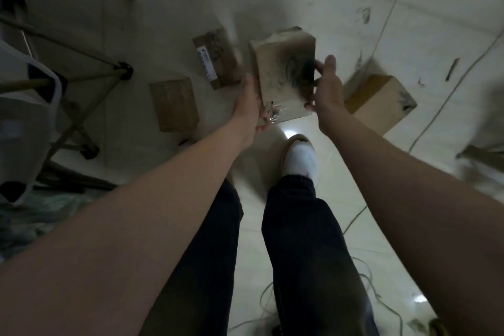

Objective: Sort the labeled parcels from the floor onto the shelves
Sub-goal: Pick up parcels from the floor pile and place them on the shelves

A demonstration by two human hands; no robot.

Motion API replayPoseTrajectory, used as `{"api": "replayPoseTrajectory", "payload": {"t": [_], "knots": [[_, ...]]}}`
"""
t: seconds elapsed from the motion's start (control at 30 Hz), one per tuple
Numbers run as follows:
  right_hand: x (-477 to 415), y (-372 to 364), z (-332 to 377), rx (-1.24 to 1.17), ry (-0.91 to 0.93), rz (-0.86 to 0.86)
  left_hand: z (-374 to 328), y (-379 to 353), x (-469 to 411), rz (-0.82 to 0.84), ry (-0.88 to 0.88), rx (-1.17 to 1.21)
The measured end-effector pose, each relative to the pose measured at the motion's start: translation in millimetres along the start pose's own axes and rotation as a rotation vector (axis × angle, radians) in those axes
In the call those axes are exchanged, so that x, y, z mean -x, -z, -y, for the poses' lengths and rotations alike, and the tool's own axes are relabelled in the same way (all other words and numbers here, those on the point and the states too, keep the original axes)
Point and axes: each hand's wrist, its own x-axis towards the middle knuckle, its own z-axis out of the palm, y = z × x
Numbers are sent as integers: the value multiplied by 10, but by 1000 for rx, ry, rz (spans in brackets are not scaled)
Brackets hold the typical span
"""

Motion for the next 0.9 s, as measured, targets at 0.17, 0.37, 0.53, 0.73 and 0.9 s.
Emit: {"api": "replayPoseTrajectory", "payload": {"t": [0.17, 0.37, 0.53, 0.73, 0.9], "knots": [[684, 372, 68, -291, -62, -22, 9, 186, 645, -6, 30, 6], [1529, 655, 444, -212, 109, 11, -372, 342, 1583, 81, -83, -53], [2156, 1009, 765, -258, 258, 98, -717, 375, 2389, 183, -248, -64], [3221, 1638, 1342, -245, 398, 154, -925, 225, 3700, 227, -389, 1], [4509, 2195, 2166, -201, 616, 230, -1118, 218, 5380, 189, -604, 94]]}}
